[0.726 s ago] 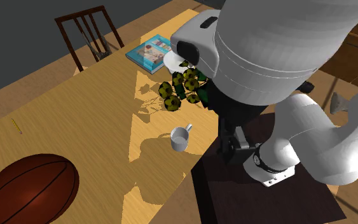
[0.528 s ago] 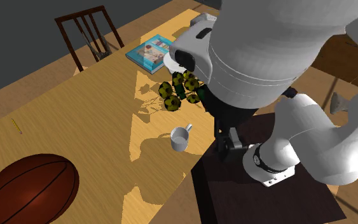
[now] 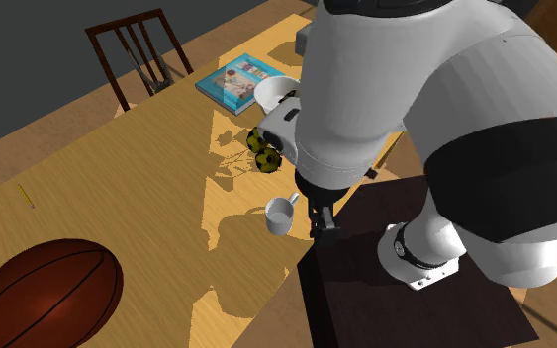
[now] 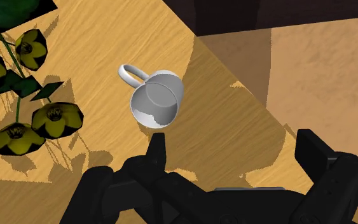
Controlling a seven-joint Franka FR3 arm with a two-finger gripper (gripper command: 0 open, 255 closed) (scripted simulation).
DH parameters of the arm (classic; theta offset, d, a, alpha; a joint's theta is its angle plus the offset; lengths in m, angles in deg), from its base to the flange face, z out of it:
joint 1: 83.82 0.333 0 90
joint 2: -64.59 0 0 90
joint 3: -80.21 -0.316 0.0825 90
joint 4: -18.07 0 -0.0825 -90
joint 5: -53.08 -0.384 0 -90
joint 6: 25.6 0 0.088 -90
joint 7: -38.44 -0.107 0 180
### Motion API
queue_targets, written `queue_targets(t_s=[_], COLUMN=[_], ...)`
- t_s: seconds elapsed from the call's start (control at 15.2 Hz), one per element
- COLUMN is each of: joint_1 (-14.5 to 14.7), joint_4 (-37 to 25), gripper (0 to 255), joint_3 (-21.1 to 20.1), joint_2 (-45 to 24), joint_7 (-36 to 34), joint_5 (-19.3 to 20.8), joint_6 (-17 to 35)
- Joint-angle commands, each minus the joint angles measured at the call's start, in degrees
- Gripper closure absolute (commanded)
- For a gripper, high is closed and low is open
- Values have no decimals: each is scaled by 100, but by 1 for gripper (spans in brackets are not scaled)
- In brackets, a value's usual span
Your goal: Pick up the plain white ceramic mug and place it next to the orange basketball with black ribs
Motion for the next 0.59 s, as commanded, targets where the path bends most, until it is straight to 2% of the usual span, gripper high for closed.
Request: queue_targets(t_s=[0.0, 0.53], joint_1=[-56, -241], joint_4=[299, 1210], gripper=[0, 0], joint_3=[164, 799], joint_2=[-105, -1049], joint_7=[139, 632], joint_5=[88, 376], joint_6=[471, 2501])
